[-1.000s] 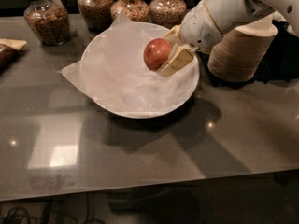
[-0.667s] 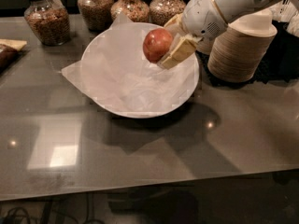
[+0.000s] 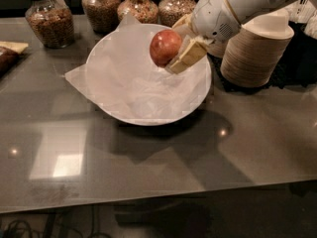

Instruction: Pick apple from white bowl

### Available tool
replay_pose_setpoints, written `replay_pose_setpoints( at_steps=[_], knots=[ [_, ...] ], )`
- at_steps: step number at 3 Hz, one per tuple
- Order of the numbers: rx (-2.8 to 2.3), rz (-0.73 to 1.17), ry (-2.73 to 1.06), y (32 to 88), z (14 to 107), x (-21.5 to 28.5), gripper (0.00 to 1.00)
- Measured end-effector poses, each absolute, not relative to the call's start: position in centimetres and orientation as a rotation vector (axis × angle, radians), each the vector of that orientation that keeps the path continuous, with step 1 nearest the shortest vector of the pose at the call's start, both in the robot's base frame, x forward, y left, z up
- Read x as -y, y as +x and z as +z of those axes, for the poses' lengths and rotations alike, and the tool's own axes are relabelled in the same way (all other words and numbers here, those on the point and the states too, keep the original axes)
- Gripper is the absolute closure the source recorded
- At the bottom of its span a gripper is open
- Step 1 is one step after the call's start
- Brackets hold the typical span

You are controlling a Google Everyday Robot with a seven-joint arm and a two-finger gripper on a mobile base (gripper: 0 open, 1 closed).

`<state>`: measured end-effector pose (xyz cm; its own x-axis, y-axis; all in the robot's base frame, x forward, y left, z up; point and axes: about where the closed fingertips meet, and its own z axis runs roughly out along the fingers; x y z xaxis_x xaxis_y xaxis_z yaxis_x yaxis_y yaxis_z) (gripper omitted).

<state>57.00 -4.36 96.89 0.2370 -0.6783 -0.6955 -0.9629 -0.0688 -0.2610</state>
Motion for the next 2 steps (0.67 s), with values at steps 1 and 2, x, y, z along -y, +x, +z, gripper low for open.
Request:
replay_pose_setpoints(
  at_steps=[1, 2],
  knots=[
    [-1.448, 0.528, -1.823, 54.7, 98.6, 3.5, 1.00],
    [-1.376, 0.533, -1.830, 52.2, 100.6, 2.5, 1.00]
  ],
)
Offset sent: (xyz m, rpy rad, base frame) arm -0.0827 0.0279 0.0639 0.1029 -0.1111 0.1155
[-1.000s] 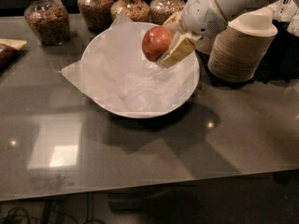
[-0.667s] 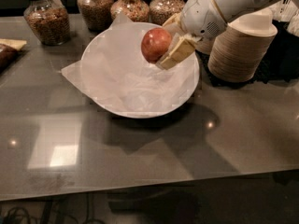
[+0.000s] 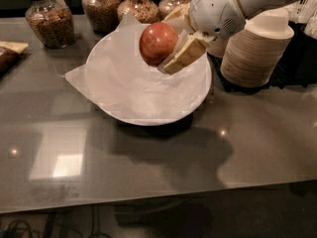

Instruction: Pick apple from white bowl

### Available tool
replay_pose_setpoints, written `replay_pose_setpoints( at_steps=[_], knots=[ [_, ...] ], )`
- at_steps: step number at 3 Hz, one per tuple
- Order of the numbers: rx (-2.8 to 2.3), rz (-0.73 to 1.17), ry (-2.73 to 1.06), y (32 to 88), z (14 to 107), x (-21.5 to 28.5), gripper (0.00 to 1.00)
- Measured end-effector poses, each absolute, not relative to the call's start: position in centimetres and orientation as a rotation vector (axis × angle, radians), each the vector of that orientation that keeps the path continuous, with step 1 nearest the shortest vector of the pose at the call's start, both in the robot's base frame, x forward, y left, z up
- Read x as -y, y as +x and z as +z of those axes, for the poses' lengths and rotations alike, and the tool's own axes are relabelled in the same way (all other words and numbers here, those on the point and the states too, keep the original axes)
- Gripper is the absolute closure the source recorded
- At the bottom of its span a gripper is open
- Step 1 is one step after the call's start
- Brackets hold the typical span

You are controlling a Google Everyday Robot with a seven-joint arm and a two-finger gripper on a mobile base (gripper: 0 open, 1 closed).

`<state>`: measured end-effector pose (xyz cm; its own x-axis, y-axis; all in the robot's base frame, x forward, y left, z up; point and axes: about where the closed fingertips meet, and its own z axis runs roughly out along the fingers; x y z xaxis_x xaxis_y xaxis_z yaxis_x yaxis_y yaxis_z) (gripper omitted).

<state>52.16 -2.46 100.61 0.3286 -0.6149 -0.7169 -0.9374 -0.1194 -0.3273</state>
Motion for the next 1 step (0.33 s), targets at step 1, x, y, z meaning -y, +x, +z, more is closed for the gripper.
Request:
replay_pose_setpoints(
  at_steps=[1],
  knots=[
    [-1.376, 0.533, -1.830, 52.16, 100.61, 2.45, 1.00]
  ],
)
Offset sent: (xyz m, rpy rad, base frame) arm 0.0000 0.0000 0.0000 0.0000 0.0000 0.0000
